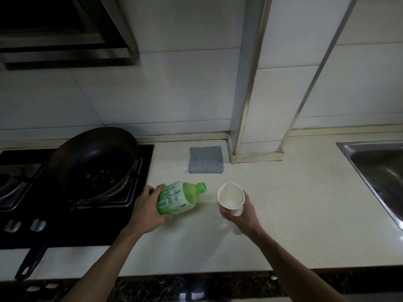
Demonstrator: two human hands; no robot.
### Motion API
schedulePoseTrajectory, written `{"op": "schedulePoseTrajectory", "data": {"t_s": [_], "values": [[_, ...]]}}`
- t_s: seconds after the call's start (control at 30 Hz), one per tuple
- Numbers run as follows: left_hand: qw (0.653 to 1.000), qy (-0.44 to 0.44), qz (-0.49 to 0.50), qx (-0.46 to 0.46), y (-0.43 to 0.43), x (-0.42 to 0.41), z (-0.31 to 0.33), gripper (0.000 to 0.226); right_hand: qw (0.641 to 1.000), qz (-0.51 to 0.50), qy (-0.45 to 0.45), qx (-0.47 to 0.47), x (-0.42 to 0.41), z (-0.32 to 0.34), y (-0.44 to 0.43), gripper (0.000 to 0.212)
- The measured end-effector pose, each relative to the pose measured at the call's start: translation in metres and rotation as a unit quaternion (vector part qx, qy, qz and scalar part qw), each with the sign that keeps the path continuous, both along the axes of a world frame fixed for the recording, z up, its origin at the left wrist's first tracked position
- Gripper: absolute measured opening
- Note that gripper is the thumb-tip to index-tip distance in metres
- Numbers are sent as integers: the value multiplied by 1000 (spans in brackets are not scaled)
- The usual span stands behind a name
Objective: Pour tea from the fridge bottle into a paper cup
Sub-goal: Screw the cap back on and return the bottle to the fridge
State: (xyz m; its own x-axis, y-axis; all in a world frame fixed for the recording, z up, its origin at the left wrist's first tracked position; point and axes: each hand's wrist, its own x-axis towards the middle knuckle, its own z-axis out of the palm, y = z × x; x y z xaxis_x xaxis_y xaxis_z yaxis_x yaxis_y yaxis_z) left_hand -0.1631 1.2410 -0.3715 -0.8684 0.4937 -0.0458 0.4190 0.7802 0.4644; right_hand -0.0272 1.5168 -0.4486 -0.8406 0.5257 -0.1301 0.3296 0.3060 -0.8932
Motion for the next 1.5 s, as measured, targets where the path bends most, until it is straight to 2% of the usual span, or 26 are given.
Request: {"op": "schedulePoseTrajectory", "data": {"t_s": [0.1,0.17,0.23,0.4,0.5,0.63,0.7,0.8,0.87,0.93,0.97,1.1,1.27,1.33,1.4,1.5], "values": [[998,-39,27,40,-3,3,-10,96,979,18,-166,114,8,-4,5,103],[993,-74,49,82,-5,3,-19,93,954,29,-243,175,18,-7,7,96],[985,-104,67,119,-6,6,-25,86,935,47,-279,215,27,-11,8,82],[971,-156,78,161,-9,15,-39,75,938,78,-269,204,39,-17,7,39],[963,-184,83,177,-11,17,-49,80,936,86,-256,227,41,-18,3,16],[951,-206,91,211,-10,22,-53,85,939,115,-213,244,43,-11,-6,10],[943,-219,97,232,-11,24,-56,89,951,123,-188,215,43,-3,-13,9],[929,-245,108,254,-13,30,-64,91,970,137,-165,114,39,19,-35,12],[926,-253,106,260,-14,32,-68,89,978,157,-136,-9,30,45,-54,14],[922,-260,99,270,-16,32,-69,91,974,157,-65,-147,14,82,-72,11],[920,-262,92,276,-17,32,-70,92,971,149,-31,-182,4,101,-79,13],[923,-255,71,278,-19,31,-70,91,971,138,53,-189,-39,153,-96,16],[924,-256,70,276,-18,33,-67,84,967,127,42,-216,-70,160,-109,21],[925,-251,72,277,-17,34,-66,85,975,154,26,-160,-74,153,-113,25],[925,-247,79,277,-18,34,-68,87,977,207,34,-26,-76,147,-116,25],[924,-252,79,277,-22,33,-71,83,950,283,49,120,-75,143,-122,24]]}}
